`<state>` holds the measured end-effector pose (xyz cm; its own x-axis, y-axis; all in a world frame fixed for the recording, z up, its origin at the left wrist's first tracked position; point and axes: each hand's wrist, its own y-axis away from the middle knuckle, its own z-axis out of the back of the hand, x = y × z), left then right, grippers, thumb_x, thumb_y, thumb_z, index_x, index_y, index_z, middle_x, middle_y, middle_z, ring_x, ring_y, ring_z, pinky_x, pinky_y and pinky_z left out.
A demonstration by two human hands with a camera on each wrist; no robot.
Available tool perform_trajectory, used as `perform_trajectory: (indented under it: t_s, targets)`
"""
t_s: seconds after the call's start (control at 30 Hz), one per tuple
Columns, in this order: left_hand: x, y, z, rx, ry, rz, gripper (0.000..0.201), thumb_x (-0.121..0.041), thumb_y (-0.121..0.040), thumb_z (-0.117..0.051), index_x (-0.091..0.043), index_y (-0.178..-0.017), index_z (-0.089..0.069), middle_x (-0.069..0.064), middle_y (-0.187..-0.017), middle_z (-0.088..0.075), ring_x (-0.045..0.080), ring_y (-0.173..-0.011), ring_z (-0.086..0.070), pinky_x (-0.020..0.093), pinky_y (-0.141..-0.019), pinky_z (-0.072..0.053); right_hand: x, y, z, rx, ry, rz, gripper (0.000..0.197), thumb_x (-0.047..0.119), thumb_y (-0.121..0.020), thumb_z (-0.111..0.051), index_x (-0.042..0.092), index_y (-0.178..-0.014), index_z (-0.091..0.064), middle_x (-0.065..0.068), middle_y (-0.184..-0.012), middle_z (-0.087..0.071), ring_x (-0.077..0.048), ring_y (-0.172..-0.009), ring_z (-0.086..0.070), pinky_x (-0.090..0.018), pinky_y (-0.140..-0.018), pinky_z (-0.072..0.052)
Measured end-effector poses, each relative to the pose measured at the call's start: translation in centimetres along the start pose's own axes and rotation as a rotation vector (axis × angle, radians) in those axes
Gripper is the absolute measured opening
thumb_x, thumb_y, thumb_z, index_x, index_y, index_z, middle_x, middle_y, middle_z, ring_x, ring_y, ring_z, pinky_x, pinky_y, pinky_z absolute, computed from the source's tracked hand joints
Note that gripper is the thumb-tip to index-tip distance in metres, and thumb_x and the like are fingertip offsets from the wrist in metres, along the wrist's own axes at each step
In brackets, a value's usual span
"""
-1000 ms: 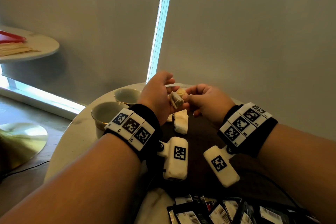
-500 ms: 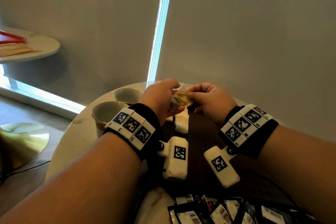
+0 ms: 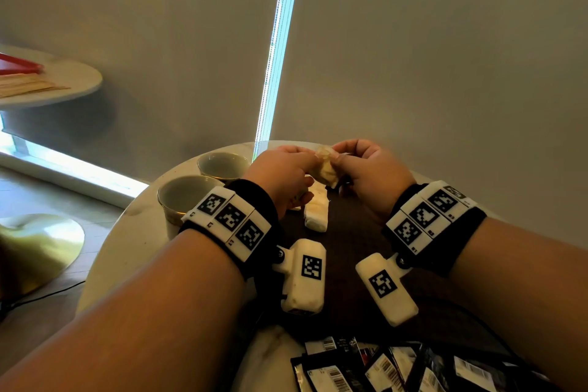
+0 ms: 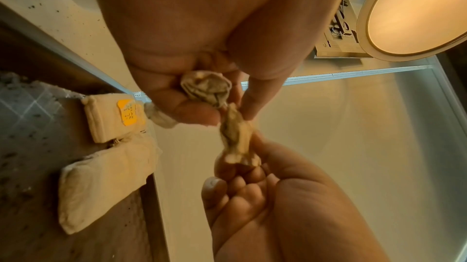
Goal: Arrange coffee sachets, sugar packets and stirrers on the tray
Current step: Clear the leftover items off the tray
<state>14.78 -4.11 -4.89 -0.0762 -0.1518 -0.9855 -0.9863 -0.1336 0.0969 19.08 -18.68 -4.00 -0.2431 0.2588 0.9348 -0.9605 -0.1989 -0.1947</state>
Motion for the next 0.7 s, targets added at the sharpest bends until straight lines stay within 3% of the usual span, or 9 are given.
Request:
perform_trajectory:
  t_s: [0.1,0.23,0.37,0.57,0.7]
  targets:
    - [-0.1,0.0,0.2,-0.010,0.000,-0.021,0.005,-0.020,-0.101,-0.061,-0.020,-0.100,-0.066,0.009,-0.106,-0.068,0.018,-0.093,-0.062,0.028,-0.068,-0.056,0.1,0.2,0.3,0.058,-0.005,-0.035,0.024,0.022,-0.090,-0.072,0.022,-0.111,-0.061,-0.008,-0.104,-0.072,-0.021,-0.085,-0.072,-0.031,-0.065,-0.055]
    - [-0.2,0.3,0.2,-0.011,0.020,-0.020,0.003,-0.022,-0.100,-0.063,-0.021,-0.101,-0.065,0.010,-0.111,-0.067,0.022,-0.101,-0.064,0.030,-0.069,-0.056,0.2,0.3,0.6,0.108,0.035,-0.044,0.030,0.008,-0.086,-0.074,0.020,-0.109,-0.060,-0.010,-0.101,-0.073,-0.022,-0.081,-0.073,-0.035,-0.070,-0.058]
    - [-0.2,0.3,0.2,-0.030,0.035,-0.019,0.005,-0.026,-0.098,-0.066,-0.020,-0.100,-0.066,0.012,-0.115,-0.067,0.021,-0.101,-0.063,0.033,-0.075,-0.057,0.1,0.1,0.5,0.099,0.025,-0.036,0.032,0.002,-0.084,-0.074,0.020,-0.106,-0.060,-0.009,-0.098,-0.072,-0.022,-0.081,-0.072,-0.033,-0.065,-0.056]
    - [-0.4,0.2,0.2,-0.057,0.065,0.010,0.011,-0.028,-0.099,-0.065,-0.020,-0.106,-0.064,0.010,-0.116,-0.066,0.020,-0.103,-0.063,0.034,-0.074,-0.057,-0.4,-0.1,0.6,0.096,0.010,-0.063,0.030,-0.004,-0.086,-0.069,0.019,-0.104,-0.061,-0.010,-0.093,-0.073,-0.022,-0.079,-0.072,-0.032,-0.063,-0.054]
    - [-1.0,-0.1,0.5,-0.098,0.166,0.072,0.023,-0.033,-0.102,-0.059,-0.018,-0.120,-0.059,0.002,-0.107,-0.063,0.017,-0.095,-0.059,0.033,-0.068,-0.050,-0.9,-0.4,1.3,0.094,0.177,-0.177,0.029,-0.005,-0.087,-0.067,0.019,-0.102,-0.061,-0.012,-0.093,-0.072,-0.023,-0.078,-0.069,-0.031,-0.061,-0.054]
